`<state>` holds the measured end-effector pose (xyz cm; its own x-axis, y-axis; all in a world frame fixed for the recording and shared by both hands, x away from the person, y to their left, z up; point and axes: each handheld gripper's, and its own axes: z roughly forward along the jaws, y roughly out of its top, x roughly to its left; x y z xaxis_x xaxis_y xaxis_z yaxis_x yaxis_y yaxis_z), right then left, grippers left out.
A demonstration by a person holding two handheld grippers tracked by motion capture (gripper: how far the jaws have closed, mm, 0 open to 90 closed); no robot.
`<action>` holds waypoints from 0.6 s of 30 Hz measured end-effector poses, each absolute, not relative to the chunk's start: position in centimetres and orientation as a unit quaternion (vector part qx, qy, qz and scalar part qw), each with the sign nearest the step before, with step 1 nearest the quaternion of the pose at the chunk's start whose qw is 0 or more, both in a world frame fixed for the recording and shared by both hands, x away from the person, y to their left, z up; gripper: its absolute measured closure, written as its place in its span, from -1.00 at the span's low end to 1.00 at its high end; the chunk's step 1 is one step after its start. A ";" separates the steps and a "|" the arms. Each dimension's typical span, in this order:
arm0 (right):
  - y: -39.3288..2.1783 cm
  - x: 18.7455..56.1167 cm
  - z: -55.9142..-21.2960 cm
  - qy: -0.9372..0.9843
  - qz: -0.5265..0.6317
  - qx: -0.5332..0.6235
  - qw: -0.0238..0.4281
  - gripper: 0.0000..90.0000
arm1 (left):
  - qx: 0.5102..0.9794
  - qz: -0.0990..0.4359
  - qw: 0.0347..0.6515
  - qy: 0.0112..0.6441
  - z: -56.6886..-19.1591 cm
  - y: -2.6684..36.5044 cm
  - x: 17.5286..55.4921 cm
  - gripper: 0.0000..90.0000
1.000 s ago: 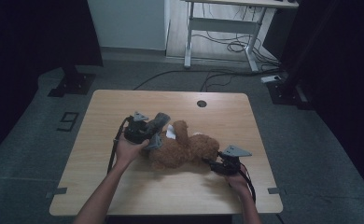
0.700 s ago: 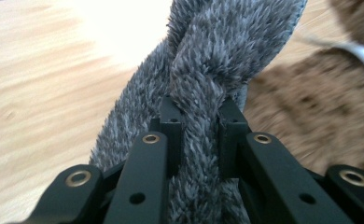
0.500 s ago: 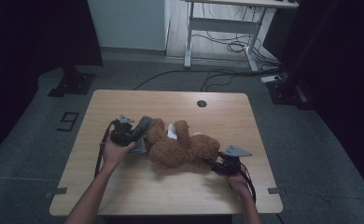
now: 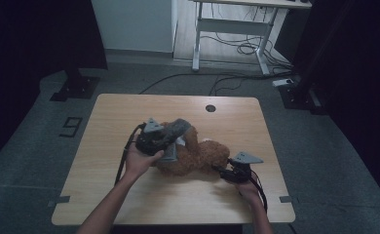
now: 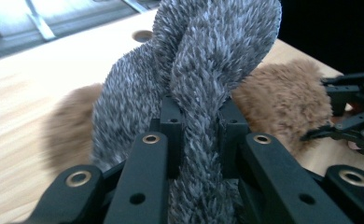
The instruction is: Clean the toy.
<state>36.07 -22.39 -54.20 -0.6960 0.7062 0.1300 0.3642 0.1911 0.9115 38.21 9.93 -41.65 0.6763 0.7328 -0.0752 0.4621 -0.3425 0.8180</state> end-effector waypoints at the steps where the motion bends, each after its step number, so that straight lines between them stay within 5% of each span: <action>1: -22.4 36.1 -54.2 0.755 0.528 0.354 0.163 0.06 | 0.807 0.151 0.433 0.373 -42.0 9.4 38.4 0.70; 5: -22.4 36.1 -54.2 0.755 0.528 0.354 0.162 0.06 | 0.814 0.171 0.406 0.379 -44.4 7.9 39.1 0.70; 18: -22.2 36.1 -54.2 0.752 0.531 0.356 0.164 0.06 | 0.793 0.147 0.392 0.442 -45.5 14.4 40.4 0.70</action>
